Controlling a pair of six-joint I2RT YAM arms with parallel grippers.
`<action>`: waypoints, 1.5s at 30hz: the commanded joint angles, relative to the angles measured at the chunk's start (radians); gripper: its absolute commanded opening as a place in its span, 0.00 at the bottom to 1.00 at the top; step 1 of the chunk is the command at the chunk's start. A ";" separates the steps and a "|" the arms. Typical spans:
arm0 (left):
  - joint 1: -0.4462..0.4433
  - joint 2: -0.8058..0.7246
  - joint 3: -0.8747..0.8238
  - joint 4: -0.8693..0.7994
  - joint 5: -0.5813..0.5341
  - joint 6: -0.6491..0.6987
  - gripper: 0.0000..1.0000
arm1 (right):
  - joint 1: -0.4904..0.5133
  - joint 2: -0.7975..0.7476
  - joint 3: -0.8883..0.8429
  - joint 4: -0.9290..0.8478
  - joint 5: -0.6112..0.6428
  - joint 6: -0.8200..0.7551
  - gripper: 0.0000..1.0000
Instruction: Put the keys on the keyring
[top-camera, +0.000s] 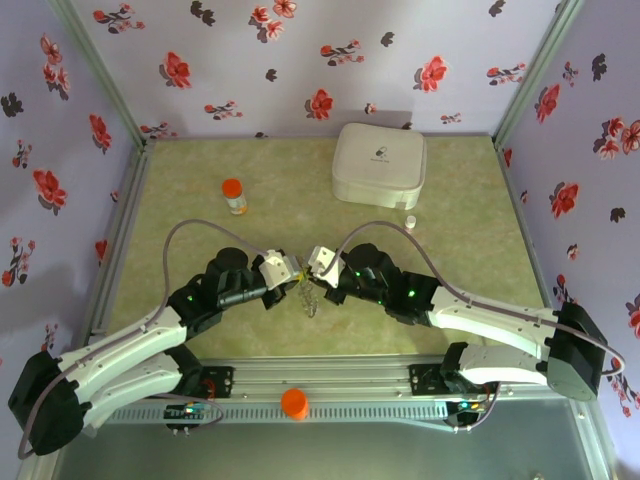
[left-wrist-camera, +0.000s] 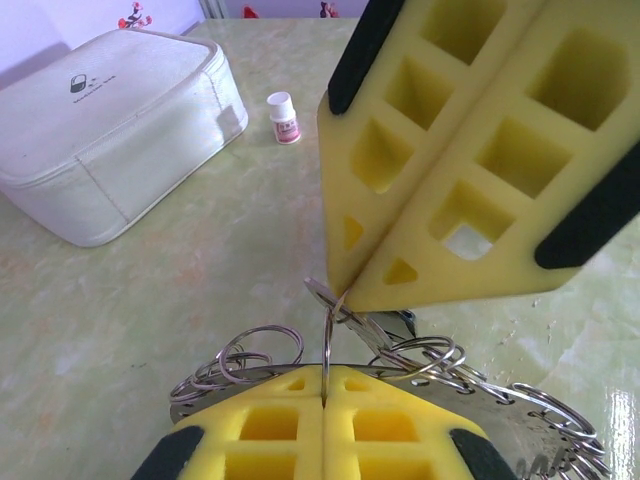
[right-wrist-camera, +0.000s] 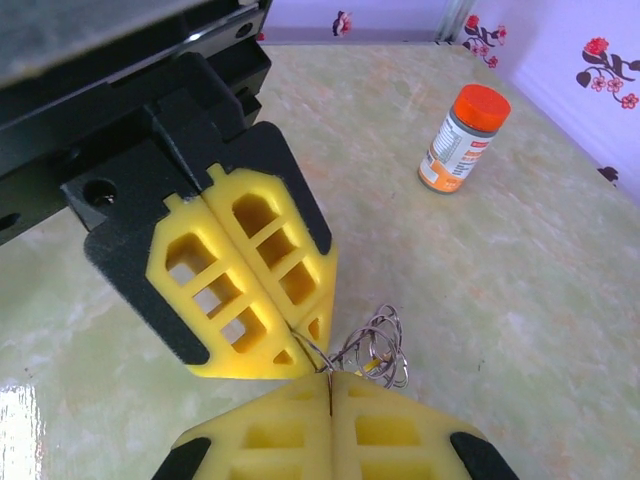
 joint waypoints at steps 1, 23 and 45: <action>-0.010 -0.022 -0.008 0.057 0.017 0.010 0.00 | -0.006 0.009 0.014 0.032 0.046 0.038 0.00; -0.023 -0.075 -0.083 0.203 -0.017 0.068 0.00 | -0.029 -0.029 -0.038 0.069 0.055 0.186 0.20; -0.019 0.028 -0.159 0.525 0.205 0.031 0.00 | -0.169 -0.152 -0.030 -0.119 -0.421 -0.114 0.32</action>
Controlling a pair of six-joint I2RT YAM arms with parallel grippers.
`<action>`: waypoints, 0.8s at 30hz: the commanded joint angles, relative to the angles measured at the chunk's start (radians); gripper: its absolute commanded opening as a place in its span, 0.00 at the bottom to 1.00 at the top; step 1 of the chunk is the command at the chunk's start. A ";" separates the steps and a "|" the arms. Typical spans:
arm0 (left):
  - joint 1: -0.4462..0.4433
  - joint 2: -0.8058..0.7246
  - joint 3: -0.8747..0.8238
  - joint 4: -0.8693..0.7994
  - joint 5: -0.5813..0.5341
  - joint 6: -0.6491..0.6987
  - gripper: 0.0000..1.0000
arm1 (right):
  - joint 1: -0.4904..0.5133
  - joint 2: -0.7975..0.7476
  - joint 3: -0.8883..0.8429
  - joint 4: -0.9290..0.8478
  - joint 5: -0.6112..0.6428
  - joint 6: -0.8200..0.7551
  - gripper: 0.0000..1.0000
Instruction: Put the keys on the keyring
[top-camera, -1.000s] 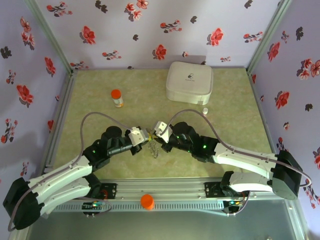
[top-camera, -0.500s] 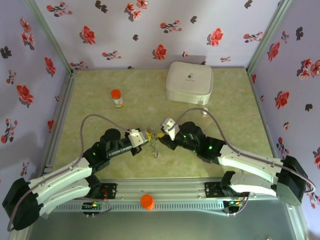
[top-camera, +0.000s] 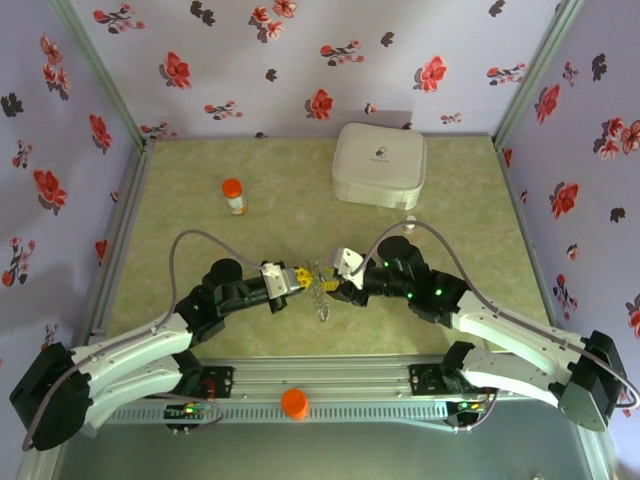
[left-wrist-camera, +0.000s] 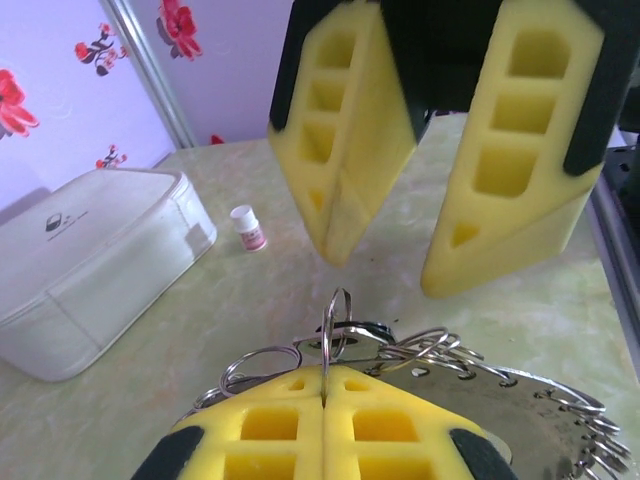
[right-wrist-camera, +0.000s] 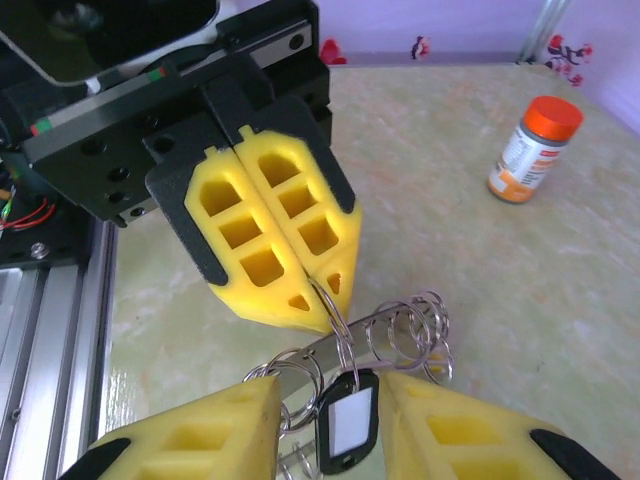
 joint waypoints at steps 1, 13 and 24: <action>-0.002 0.000 -0.011 0.129 0.059 -0.011 0.00 | -0.005 0.013 0.033 0.000 -0.054 -0.041 0.31; -0.001 0.007 -0.013 0.134 0.096 0.006 0.00 | -0.003 0.042 0.013 0.084 -0.087 0.000 0.17; -0.003 0.006 0.001 0.063 0.053 -0.009 0.10 | 0.001 0.046 0.050 -0.010 -0.106 -0.075 0.00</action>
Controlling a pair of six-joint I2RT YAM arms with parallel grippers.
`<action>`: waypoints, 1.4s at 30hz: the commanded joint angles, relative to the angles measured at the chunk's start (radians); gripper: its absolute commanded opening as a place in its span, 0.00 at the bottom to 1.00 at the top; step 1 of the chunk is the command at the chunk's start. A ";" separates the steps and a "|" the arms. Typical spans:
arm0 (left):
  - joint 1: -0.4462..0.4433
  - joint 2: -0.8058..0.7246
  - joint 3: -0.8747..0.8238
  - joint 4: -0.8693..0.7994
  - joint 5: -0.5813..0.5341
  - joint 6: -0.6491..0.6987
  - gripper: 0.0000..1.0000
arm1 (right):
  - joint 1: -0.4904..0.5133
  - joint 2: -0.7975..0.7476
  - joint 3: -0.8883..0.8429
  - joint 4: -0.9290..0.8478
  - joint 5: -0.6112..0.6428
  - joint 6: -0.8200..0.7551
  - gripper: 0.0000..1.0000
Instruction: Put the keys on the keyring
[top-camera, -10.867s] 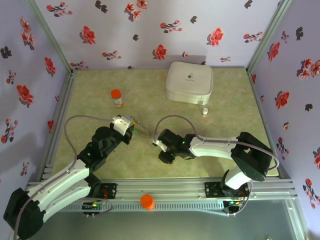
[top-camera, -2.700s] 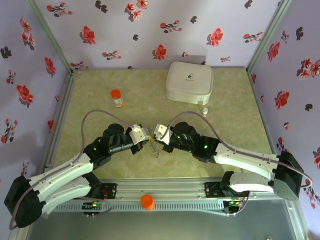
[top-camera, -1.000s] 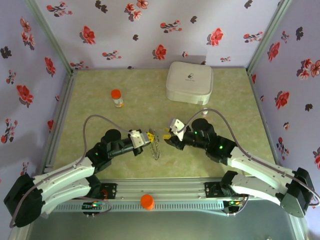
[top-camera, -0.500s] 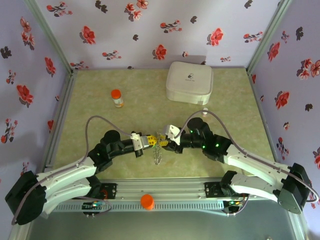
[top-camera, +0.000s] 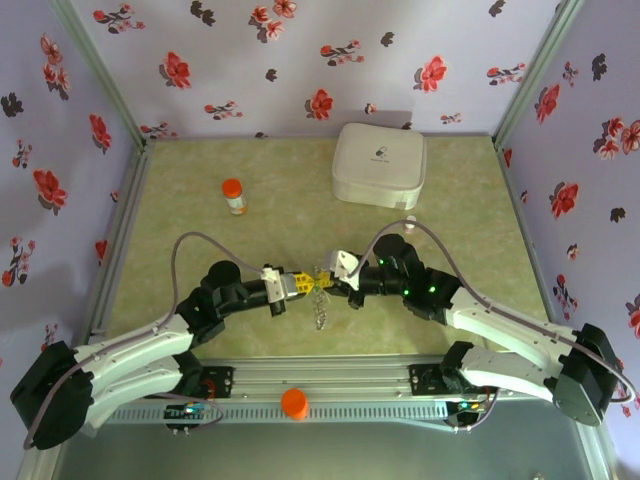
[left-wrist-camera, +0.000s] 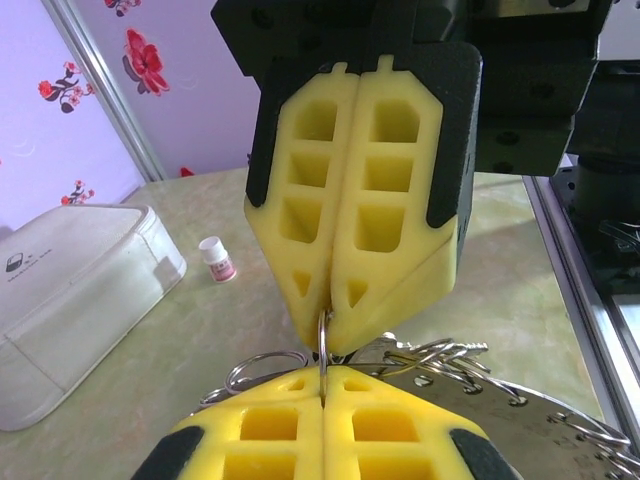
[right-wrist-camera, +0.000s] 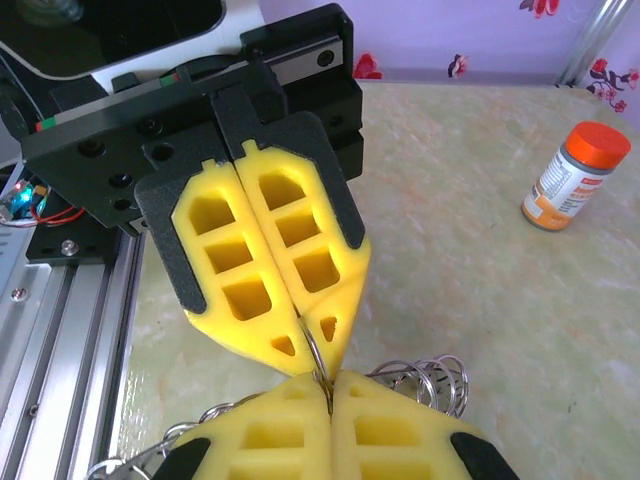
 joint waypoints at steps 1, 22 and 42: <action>-0.003 -0.004 0.028 -0.027 -0.038 -0.002 0.17 | 0.000 0.001 0.058 -0.085 -0.023 -0.056 0.00; -0.009 0.012 0.143 -0.269 0.050 0.055 0.06 | 0.070 0.117 0.243 -0.349 0.083 -0.226 0.00; -0.010 0.006 0.100 -0.205 0.019 0.067 0.00 | -0.002 0.009 0.076 -0.194 0.018 -0.002 0.29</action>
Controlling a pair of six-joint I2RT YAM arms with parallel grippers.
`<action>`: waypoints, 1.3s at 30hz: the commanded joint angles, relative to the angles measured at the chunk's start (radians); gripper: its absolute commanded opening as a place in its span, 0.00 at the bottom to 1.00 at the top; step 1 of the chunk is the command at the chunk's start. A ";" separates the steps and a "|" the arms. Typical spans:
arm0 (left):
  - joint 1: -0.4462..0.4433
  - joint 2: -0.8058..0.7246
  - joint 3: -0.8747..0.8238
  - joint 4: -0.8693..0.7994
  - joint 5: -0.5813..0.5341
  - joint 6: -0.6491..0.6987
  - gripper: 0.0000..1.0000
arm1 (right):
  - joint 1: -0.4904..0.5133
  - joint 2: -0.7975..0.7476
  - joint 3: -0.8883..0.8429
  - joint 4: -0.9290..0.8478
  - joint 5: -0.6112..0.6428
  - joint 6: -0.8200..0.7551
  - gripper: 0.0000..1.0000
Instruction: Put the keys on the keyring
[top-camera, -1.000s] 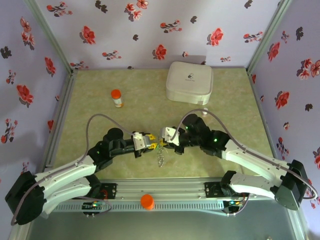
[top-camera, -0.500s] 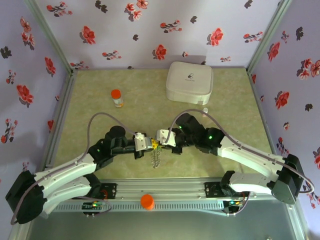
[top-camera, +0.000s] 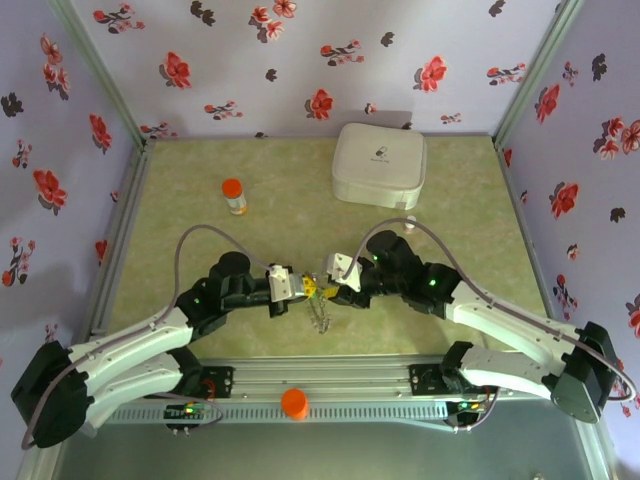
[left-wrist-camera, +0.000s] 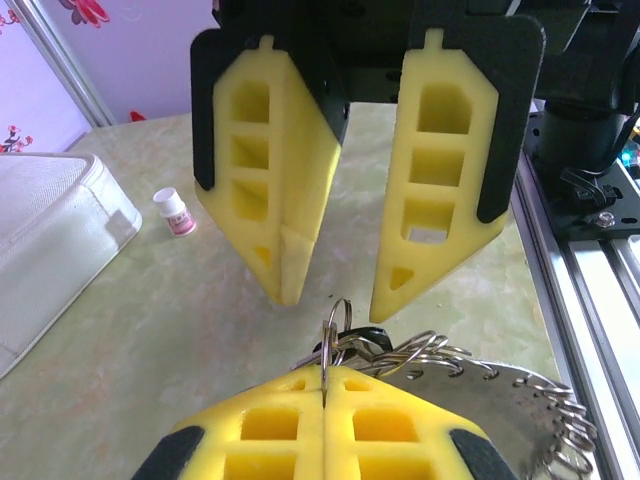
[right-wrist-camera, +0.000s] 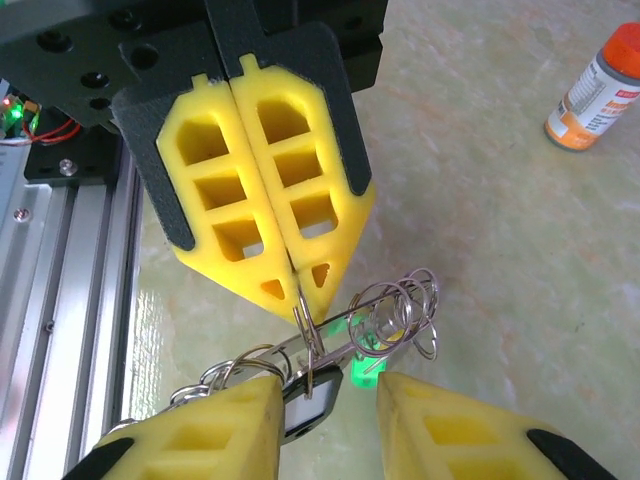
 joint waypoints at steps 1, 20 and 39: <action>-0.004 -0.004 -0.011 0.070 -0.009 0.007 0.00 | -0.003 -0.010 -0.010 0.049 -0.035 0.045 0.27; -0.007 -0.050 -0.060 0.229 0.036 -0.089 0.00 | -0.006 -0.002 -0.026 0.020 0.050 0.033 0.00; -0.006 0.080 -0.161 0.520 0.070 -0.250 0.00 | -0.003 -0.100 -0.124 0.214 -0.052 0.032 0.28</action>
